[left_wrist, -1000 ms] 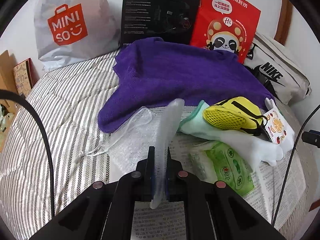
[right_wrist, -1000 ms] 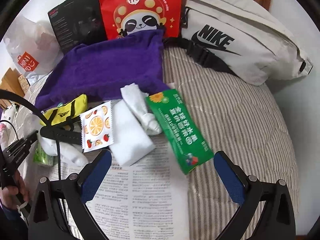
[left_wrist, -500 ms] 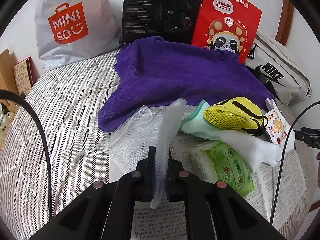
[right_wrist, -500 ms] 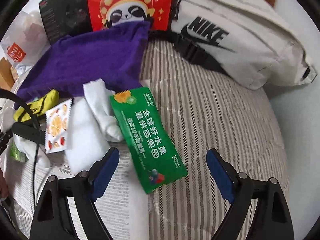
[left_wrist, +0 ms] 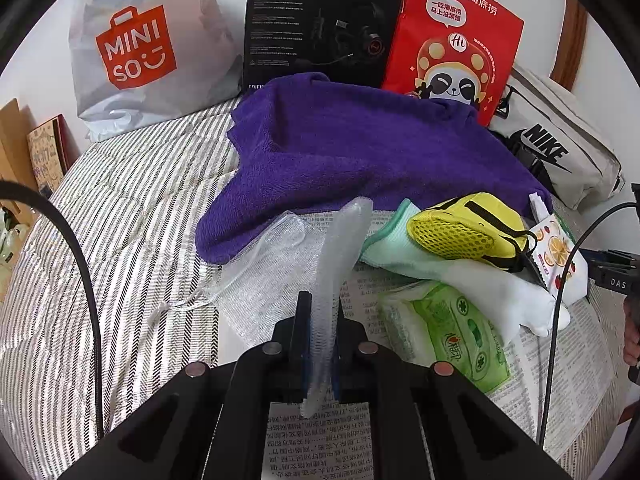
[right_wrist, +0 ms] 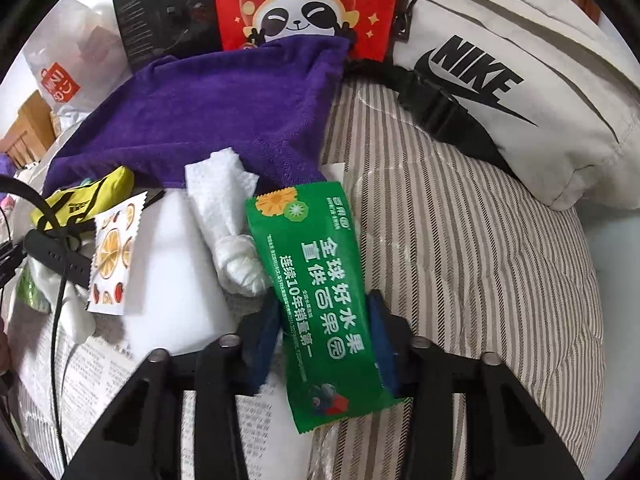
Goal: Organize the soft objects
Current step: 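Close the right tool on the green fruit-snack packet and lift it, then carry the green packet onto the purple towel and open the right tool while the left tool carries the sheet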
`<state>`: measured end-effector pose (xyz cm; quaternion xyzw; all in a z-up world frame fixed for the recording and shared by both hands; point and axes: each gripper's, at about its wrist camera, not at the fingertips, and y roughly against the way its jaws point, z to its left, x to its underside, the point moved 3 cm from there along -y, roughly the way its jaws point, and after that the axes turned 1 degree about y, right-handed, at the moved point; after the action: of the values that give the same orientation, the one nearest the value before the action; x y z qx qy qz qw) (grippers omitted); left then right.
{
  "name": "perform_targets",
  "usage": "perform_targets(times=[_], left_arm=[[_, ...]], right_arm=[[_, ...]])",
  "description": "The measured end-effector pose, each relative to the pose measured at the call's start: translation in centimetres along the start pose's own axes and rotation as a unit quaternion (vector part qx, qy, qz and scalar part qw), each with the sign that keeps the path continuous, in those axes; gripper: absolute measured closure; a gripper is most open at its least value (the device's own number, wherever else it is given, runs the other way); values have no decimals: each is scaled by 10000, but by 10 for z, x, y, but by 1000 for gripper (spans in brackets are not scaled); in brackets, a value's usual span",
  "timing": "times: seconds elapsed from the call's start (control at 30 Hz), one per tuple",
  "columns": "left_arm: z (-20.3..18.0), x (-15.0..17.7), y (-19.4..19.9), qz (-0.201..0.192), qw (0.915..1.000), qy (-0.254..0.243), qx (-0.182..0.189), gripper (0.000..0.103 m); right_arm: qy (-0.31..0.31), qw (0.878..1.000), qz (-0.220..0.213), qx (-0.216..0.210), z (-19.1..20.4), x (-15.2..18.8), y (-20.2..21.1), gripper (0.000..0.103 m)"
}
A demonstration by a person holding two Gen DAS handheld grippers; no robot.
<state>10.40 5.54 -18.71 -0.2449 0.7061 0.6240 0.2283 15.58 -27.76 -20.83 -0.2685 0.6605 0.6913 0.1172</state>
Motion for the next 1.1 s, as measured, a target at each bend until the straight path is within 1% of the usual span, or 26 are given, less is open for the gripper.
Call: perform_targets(times=[0.27,0.37,0.5,0.6,0.9,1.1], left_arm=[[-1,0,0,3,10000,-39,-38,96],[-2,0,1,89,9999,-69,-66,96],[2,-2,5,184,9998,82,36,96],[6,-5,14,113,9998,154,91,96],[15,-25,44,-115,9996,188,155,96],[20,-41,59,-252,9994,179,147,97]], right_arm=[[-206,9997,1,166,-11,6,28,67],[-302,9994,10,151,-15,7,36,67],[-383,9991,-55,144,-14,7,49,67],[-321,9994,-118,80,-7,4,55,67],[-120,9991,-273,-293,23,-27,59,67],[33,9985,-376,-393,41,-51,62,67]])
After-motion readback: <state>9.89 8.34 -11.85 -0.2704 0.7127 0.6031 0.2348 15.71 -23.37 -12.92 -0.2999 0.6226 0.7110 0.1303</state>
